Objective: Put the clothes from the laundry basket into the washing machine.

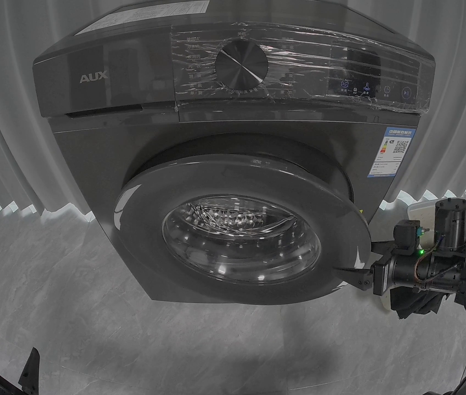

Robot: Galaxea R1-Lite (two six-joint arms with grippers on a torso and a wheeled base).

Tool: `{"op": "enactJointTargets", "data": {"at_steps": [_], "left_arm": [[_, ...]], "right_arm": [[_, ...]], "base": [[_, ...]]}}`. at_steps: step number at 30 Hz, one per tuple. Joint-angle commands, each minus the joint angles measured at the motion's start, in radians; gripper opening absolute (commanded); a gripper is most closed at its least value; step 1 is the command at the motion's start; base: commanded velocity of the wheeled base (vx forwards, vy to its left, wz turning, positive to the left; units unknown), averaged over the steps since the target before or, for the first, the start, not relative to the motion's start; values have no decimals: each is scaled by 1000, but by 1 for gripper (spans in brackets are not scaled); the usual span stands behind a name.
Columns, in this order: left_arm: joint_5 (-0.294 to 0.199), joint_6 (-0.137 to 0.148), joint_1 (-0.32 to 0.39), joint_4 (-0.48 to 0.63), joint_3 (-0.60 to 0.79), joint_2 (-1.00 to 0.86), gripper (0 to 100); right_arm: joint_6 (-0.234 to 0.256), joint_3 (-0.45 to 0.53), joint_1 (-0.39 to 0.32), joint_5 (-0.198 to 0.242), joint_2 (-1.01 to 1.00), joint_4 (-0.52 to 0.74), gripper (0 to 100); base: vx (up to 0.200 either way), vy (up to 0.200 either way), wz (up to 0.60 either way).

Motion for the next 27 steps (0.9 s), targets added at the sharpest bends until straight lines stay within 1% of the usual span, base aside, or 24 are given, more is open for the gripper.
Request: {"op": "enactJointTargets", "data": {"at_steps": [1,3,6,9,10,12,15,18,19,21,23,25,27], "left_arm": [[0,1,2,0,16,-17,100],[0,1,2,0,16,-17,100],[0,1,2,0,16,-17,100],[0,1,0,0,16,-17,100],[0,2,0,0,16,-17,100],[0,2,2,0,16,-17,100],[0,2,0,0,16,-17,100],[0,2,2,0,16,-17,100],[0,1,2,0,16,-17,100],[0,1,0,0,16,-17,100],[0,2,2,0,16,-17,100],[0,1,2,0,16,-17,100],[0,1,2,0,16,-17,100]], "right_arm": [[-4,79,3,2,-122,7,100],[-4,105,7,3,-183,10,100],[15,118,39,-3,-286,16,100],[44,102,27,-9,-360,33,100],[58,88,18,-18,-377,42,100],[81,42,-30,-43,-403,62,100],[104,-13,-88,-49,-412,95,100],[107,-30,-117,-55,-398,107,100],[107,-33,-128,-67,-381,108,0],[105,-32,-131,-87,-352,108,0],[102,-30,-126,-116,-309,105,0],[101,-32,-122,-130,-260,98,0],[99,-33,-119,-135,-214,95,0]], "base": [[0,0,0],[0,0,0],[0,0,0],[0,0,0],[0,0,0],[0,0,0],[0,0,0],[0,0,0],[0,0,0],[0,0,0],[0,0,0],[0,0,0],[0,0,0]]}}
